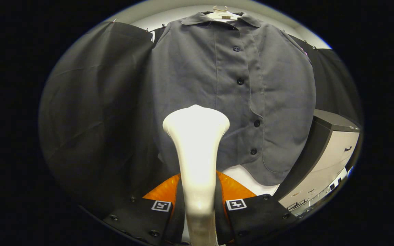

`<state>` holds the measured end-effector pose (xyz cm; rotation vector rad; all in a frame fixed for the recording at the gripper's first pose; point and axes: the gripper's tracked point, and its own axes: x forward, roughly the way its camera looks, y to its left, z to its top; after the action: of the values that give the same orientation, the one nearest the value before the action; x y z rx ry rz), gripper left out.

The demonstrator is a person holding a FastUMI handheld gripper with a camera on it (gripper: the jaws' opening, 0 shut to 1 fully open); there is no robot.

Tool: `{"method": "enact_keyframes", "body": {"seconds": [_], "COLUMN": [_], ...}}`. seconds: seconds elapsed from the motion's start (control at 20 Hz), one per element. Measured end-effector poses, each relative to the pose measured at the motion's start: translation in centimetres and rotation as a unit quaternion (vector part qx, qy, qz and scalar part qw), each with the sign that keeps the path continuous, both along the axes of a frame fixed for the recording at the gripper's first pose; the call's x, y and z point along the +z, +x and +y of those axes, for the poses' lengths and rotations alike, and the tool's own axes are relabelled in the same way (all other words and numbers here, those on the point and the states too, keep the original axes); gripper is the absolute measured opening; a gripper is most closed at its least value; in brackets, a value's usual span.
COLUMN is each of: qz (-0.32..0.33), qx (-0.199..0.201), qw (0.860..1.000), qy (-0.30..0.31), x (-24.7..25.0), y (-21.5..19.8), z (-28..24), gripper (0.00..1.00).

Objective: Iron the clothes twice with a garment steamer, once on the left side and once on the right side.

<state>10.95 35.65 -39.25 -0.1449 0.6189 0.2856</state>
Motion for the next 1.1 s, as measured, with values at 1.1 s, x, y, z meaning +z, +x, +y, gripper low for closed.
{"method": "enact_keyframes", "body": {"seconds": [1.1], "qz": [-0.163], "qx": [-0.013], "qw": [0.985], "qy": [0.055], "x": [17.0], "y": [2.6], "z": [-1.1], "gripper": [0.44]}}
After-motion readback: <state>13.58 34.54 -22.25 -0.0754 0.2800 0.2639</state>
